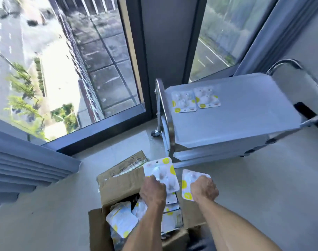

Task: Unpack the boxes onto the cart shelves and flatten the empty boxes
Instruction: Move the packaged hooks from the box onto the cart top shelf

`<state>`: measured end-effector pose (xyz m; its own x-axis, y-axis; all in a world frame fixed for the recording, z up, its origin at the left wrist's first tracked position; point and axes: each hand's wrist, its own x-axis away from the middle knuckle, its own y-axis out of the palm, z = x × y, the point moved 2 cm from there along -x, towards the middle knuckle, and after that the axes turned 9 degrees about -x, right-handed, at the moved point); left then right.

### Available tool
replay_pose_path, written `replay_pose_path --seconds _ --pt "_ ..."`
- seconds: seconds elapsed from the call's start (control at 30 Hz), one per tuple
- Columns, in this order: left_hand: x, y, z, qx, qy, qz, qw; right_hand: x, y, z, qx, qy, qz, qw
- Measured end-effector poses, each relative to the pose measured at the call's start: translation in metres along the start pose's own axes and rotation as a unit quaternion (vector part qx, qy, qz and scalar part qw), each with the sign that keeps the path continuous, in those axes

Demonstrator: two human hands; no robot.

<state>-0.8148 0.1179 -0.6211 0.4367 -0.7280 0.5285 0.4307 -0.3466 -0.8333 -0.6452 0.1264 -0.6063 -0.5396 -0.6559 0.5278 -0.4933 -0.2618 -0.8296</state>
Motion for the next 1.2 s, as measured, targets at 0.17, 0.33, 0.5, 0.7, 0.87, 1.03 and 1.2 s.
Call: replay_pose_path --seconds 0.17,0.33,0.5,0.7,0.87,1.03,1.2 --pt "0.046 -0.066 0.086 -0.017 0.164 0.048 0.985 -0.005 -0.118 0.005 -0.079 0.023 0.055 0.995" --pt "0.043 -0.098 0.189 0.0 0.204 0.096 0.974 -0.055 -0.206 -0.005 -0.096 -0.009 0.099 0.99" --pt "-0.011 -0.103 0.276 0.005 0.158 0.118 0.98 -0.143 -0.234 -0.034 -0.1 -0.038 0.112 0.988" --pt "-0.113 -0.102 0.347 0.014 0.051 0.134 0.99 -0.262 -0.231 -0.104 -0.061 -0.125 0.083 0.987" --pt "-0.186 -0.091 0.383 0.012 -0.01 0.132 0.991 -0.335 -0.222 -0.163 -0.02 -0.192 0.074 0.978" --pt "-0.209 -0.077 0.381 -0.003 -0.028 0.125 0.992 -0.369 -0.202 -0.185 0.02 -0.204 0.035 0.978" --pt "-0.215 -0.075 0.381 -0.023 -0.006 0.146 0.989 -0.377 -0.189 -0.192 0.031 -0.211 0.022 0.977"
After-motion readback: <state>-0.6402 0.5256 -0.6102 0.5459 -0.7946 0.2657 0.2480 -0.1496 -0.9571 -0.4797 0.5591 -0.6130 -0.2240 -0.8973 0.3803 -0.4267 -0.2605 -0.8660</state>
